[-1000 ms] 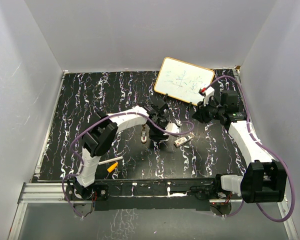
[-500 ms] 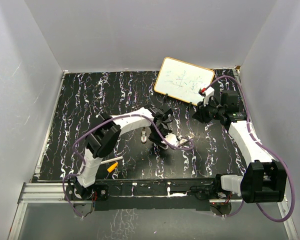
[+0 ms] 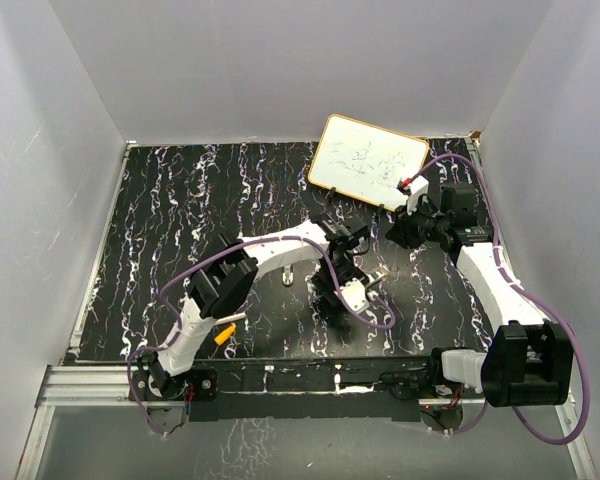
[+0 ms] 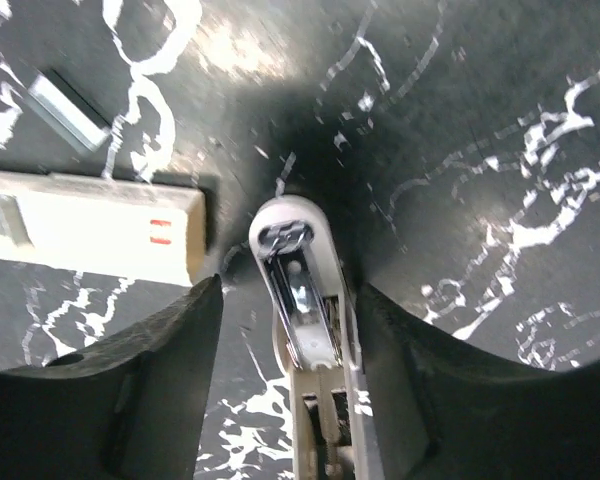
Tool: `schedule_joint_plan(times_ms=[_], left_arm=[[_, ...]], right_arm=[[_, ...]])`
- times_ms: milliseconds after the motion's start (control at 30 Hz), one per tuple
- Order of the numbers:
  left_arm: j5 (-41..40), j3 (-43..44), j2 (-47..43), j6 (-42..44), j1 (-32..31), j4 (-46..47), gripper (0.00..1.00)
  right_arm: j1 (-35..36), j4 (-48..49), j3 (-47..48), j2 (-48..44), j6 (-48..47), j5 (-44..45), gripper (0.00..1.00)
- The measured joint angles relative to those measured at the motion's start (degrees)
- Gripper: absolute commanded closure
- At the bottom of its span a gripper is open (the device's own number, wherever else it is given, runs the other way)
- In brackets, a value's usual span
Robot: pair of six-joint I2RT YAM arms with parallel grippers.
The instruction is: Load the staples into the stapler
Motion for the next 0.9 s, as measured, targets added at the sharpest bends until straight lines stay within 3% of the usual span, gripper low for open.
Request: schedule_joint_plan(times_ms=[200, 433, 700, 900], left_arm=[[2.2, 0.5, 0.1, -0.9, -1.1, 2.3, 0.3], [3.0, -2.1, -4.6, -4.6, -1.1, 2.4, 0.26], [5.6, -10.4, -25.0, -12.2, 2.4, -1.2, 0.26], [7.9, -21.8, -41.7, -20.8, 15.7, -2.1, 0.24]], right_arm=[[0.0, -1.3, 0.0, 0.0, 0.1, 1.5, 0.88], [0.9, -4.3, 1.1, 0.0, 0.6, 3.4, 0.89], [9.5, -5.6, 4.0, 0.1, 1.7, 5.2, 0.89], [22.8, -4.6, 4.0, 1.5, 3.7, 9.6, 0.89]])
